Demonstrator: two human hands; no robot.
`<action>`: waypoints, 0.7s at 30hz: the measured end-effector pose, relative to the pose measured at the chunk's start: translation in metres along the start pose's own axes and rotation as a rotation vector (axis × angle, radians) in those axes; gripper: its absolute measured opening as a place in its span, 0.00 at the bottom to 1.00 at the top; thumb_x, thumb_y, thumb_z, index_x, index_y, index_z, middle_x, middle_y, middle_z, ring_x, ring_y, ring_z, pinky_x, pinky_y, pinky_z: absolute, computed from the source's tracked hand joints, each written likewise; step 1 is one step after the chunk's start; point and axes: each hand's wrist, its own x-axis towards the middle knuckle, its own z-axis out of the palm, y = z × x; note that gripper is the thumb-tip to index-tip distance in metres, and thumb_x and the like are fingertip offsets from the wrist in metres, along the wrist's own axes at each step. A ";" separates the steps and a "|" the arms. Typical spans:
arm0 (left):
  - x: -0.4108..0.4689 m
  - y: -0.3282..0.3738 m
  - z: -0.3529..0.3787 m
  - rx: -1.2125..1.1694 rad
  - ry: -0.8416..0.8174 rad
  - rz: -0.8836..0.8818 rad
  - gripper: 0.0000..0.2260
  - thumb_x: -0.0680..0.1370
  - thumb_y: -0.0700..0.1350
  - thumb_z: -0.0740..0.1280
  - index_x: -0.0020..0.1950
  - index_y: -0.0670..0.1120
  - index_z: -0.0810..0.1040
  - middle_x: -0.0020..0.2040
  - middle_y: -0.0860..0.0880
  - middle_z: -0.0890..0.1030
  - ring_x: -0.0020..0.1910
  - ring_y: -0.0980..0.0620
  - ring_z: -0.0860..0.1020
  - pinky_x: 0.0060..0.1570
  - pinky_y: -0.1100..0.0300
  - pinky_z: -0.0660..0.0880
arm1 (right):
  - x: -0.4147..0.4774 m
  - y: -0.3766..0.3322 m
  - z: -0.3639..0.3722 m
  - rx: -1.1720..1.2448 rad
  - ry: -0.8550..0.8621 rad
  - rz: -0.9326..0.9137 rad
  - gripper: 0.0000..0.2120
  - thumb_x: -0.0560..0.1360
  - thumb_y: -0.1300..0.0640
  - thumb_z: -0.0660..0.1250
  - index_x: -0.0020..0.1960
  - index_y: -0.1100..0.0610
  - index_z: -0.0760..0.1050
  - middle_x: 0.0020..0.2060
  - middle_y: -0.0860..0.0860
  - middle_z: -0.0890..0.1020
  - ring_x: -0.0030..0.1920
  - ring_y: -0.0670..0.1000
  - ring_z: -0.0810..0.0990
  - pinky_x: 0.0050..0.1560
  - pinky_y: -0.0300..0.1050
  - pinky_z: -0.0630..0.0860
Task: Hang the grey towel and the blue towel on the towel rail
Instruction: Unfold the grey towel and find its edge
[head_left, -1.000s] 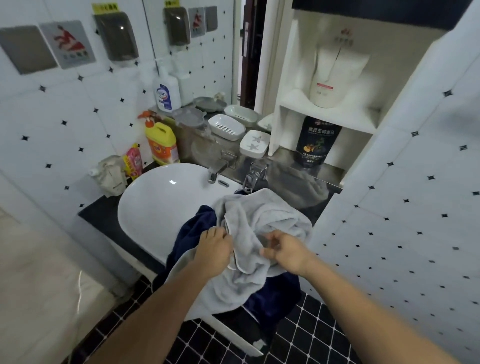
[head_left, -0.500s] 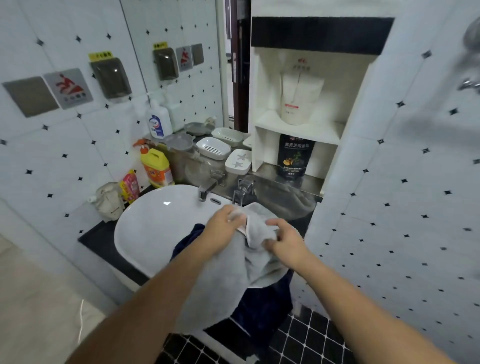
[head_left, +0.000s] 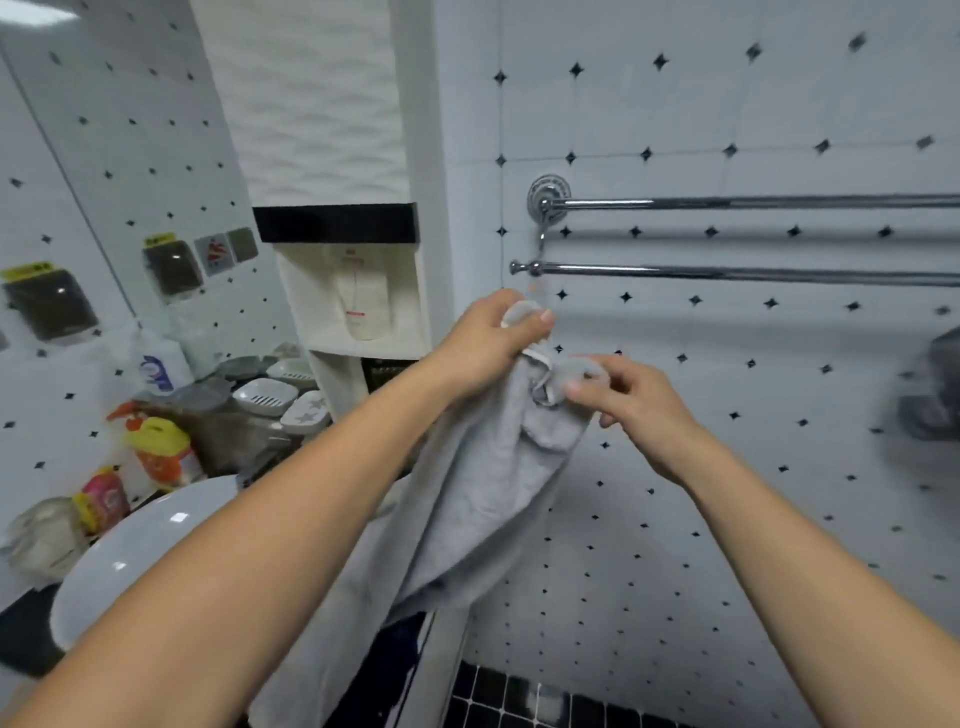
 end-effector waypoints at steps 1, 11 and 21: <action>0.005 0.019 0.020 0.001 -0.036 0.026 0.12 0.78 0.47 0.68 0.45 0.37 0.75 0.38 0.47 0.75 0.38 0.54 0.72 0.40 0.60 0.70 | -0.004 -0.009 -0.011 -0.038 0.014 -0.039 0.14 0.63 0.45 0.75 0.46 0.48 0.82 0.34 0.38 0.83 0.34 0.37 0.78 0.33 0.30 0.71; 0.026 0.115 0.109 -0.234 -0.306 0.111 0.18 0.67 0.43 0.79 0.54 0.45 0.80 0.50 0.47 0.85 0.51 0.48 0.83 0.55 0.51 0.80 | -0.021 -0.069 -0.132 -0.201 0.528 -0.252 0.04 0.64 0.53 0.71 0.32 0.51 0.77 0.26 0.42 0.77 0.29 0.41 0.72 0.31 0.39 0.70; 0.016 0.025 0.161 -0.334 -0.440 -0.227 0.06 0.71 0.38 0.74 0.47 0.44 0.83 0.45 0.47 0.87 0.45 0.47 0.85 0.43 0.55 0.81 | -0.043 -0.039 -0.167 -0.214 0.584 -0.013 0.05 0.71 0.53 0.70 0.43 0.55 0.78 0.36 0.47 0.81 0.37 0.47 0.79 0.36 0.40 0.73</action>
